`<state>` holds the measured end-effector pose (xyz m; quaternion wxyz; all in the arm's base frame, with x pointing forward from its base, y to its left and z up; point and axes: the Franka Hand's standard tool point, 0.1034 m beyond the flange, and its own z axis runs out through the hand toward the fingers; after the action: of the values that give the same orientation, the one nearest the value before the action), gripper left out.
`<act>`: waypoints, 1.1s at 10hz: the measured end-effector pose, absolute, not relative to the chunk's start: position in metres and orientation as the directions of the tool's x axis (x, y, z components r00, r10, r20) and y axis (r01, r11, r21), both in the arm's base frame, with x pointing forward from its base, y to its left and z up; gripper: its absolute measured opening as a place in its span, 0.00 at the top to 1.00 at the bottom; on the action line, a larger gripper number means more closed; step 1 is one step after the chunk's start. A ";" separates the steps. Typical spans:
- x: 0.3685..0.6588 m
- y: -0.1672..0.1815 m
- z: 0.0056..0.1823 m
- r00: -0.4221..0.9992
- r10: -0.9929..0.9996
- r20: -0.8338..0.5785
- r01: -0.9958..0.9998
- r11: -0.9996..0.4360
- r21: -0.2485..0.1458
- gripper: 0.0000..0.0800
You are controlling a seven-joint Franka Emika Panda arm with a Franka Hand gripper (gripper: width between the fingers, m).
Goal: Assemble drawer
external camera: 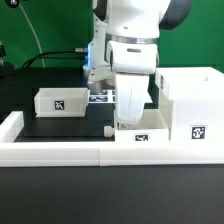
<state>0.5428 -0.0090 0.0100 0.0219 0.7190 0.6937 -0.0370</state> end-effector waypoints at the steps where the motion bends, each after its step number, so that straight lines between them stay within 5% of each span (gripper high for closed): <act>1: 0.543 -0.009 0.010 0.035 0.996 -0.084 0.999 -0.037 -0.020 0.95; 11: 0.543 -0.003 0.009 -0.012 0.996 -0.090 1.000 0.012 0.001 0.95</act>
Offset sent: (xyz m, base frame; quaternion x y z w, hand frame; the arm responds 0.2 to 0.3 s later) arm 0.0043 0.0047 0.0026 0.0080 -0.0156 -0.0363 0.9992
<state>0.5434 -0.0031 0.0088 0.0321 0.7023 0.7105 -0.0312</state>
